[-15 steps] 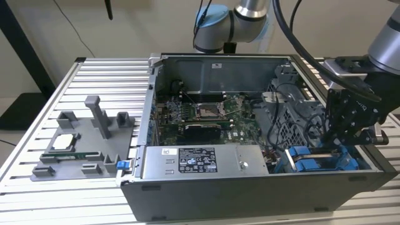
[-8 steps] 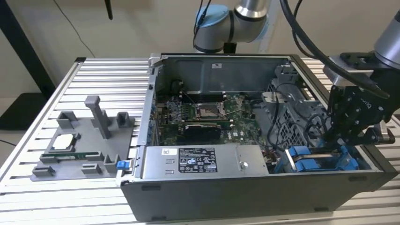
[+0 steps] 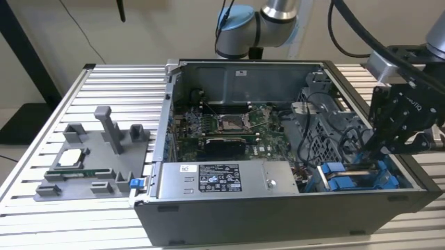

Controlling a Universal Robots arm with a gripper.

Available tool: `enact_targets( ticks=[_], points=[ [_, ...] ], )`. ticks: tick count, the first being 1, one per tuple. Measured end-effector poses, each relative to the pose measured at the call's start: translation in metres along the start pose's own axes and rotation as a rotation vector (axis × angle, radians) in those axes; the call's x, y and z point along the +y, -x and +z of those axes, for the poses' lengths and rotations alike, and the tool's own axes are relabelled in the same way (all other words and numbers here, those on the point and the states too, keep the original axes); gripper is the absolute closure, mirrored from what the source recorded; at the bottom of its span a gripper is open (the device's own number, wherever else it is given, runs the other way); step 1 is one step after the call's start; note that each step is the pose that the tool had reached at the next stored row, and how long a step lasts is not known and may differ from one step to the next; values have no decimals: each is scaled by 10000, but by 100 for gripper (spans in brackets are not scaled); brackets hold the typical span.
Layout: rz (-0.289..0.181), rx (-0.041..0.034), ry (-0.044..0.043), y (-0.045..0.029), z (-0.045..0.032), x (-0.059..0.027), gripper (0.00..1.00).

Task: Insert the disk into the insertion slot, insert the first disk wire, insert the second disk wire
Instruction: 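Insert the first disk wire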

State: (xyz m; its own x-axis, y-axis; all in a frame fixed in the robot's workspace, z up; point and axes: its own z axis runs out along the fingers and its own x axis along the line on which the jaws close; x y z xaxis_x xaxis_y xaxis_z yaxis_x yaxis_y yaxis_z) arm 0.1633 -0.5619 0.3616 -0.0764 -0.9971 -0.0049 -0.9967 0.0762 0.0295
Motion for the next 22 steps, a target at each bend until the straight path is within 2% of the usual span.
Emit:
enact_targets(
  ticks=[3,6,7,13,19,22],
  points=[
    [0,-17,1,0,-73,2,0],
    [-2,-39,-13,10,-79,2,0],
    [-3,-73,-14,11,-80,-2,0],
    [-12,-418,9,42,-83,-85,0],
    [-20,-676,24,87,-84,-149,0],
    [-34,-766,30,93,-116,-160,0]
  ],
)
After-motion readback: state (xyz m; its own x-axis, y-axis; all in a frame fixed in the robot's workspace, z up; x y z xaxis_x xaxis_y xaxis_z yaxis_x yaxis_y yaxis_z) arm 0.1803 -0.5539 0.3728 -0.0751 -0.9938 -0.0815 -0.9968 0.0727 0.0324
